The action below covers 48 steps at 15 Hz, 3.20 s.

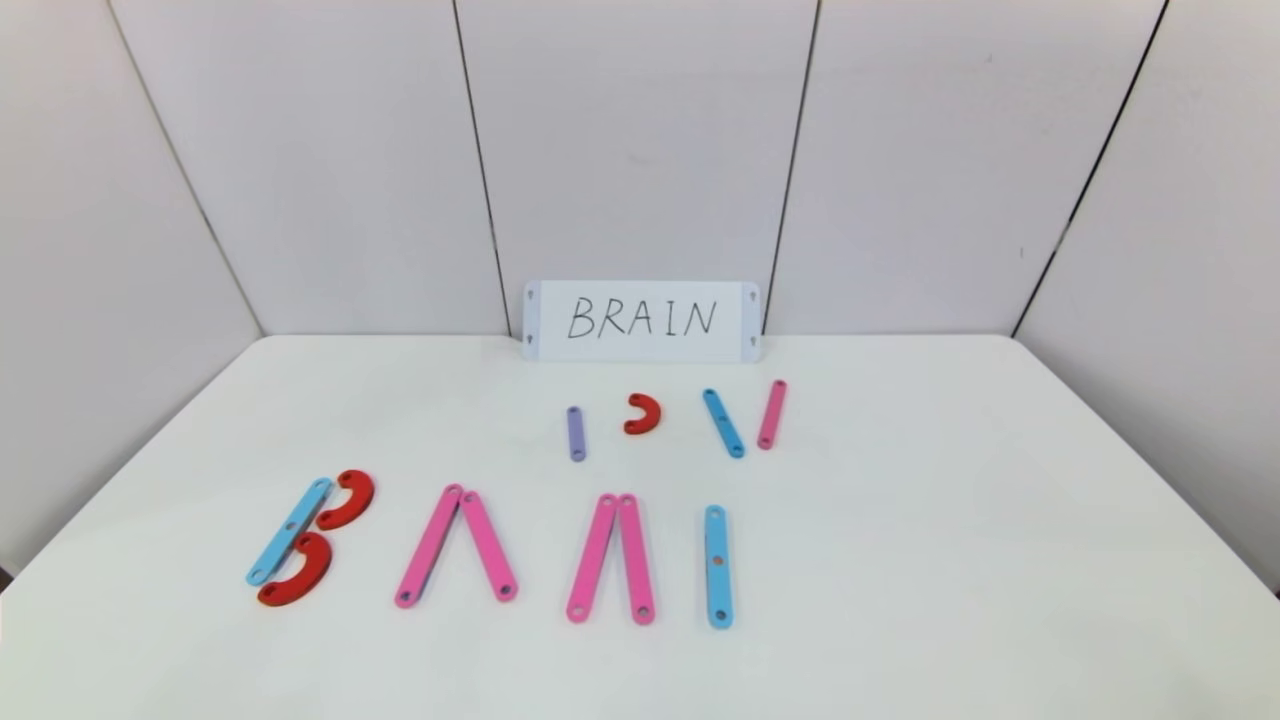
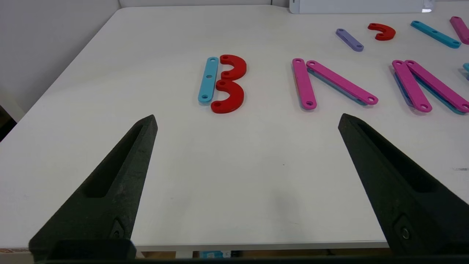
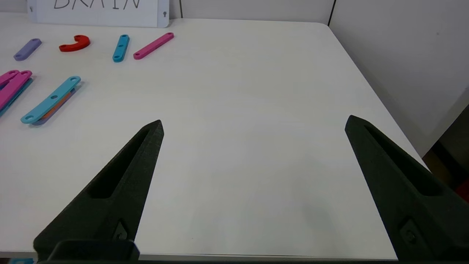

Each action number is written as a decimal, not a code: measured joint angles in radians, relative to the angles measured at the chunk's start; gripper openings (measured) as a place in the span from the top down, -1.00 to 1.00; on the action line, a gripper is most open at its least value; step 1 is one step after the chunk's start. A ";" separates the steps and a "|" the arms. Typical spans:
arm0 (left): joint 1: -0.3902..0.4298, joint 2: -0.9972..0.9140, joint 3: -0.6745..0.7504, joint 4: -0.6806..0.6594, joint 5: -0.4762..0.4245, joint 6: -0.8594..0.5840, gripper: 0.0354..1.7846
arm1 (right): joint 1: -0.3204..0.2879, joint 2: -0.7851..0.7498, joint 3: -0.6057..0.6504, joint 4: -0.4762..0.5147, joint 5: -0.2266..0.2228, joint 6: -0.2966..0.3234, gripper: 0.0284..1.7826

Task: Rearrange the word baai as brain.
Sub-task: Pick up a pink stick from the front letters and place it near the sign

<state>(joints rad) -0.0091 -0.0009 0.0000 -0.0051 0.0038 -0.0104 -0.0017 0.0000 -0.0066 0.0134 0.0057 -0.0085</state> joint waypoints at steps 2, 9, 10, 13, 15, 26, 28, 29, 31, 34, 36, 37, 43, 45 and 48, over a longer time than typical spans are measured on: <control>0.000 0.000 0.000 0.000 0.000 0.003 -0.94 | -0.001 0.000 0.003 -0.020 0.000 0.000 -0.94; 0.000 0.005 -0.049 0.029 0.003 0.004 -0.94 | -0.001 0.004 -0.052 -0.012 0.009 -0.051 -0.94; 0.000 0.015 -0.078 0.043 0.003 0.003 -0.94 | 0.000 0.015 -0.078 -0.007 0.011 -0.051 -0.94; 0.000 0.096 -0.177 0.057 0.001 0.001 -0.94 | 0.002 0.107 -0.181 -0.005 0.014 -0.051 -0.94; -0.002 0.191 -0.261 0.058 0.000 -0.002 -0.94 | 0.007 0.203 -0.279 -0.004 0.015 -0.051 -0.94; -0.008 0.924 -0.820 0.123 -0.077 0.003 -0.94 | 0.029 0.882 -0.924 0.207 0.081 -0.044 -0.94; -0.011 1.052 -0.943 0.191 -0.105 0.008 -0.94 | 0.047 1.001 -1.021 0.255 0.091 -0.042 -0.94; -0.018 1.109 -1.000 0.237 -0.116 0.009 -0.94 | 0.060 1.056 -1.057 0.265 0.095 -0.036 -0.94; -0.044 1.217 -1.103 0.338 -0.128 0.012 -0.94 | 0.097 1.163 -1.106 0.268 0.116 -0.008 -0.94; -0.077 1.342 -1.186 0.406 -0.132 0.028 -0.94 | 0.121 1.293 -1.131 0.264 0.199 0.005 -0.94; -0.094 1.398 -1.212 0.410 -0.132 0.049 -0.94 | 0.118 1.347 -1.134 0.264 0.261 0.004 -0.94; -0.102 1.419 -1.219 0.413 -0.132 0.052 -0.94 | 0.117 1.370 -1.135 0.263 0.285 0.003 -0.94; -0.148 1.487 -1.225 0.537 -0.127 0.073 -0.94 | 0.116 1.452 -1.128 0.258 0.340 0.000 -0.94; -0.157 1.512 -1.215 0.570 -0.118 0.079 -0.94 | 0.115 1.462 -1.120 0.257 0.339 0.000 -0.94; -0.161 1.566 -1.187 0.576 -0.089 0.079 -0.94 | 0.115 1.473 -1.117 0.257 0.339 0.000 -0.94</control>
<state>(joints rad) -0.1706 1.5653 -1.1868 0.5709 -0.0855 0.0687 0.1130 1.4726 -1.1232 0.2709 0.3445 -0.0089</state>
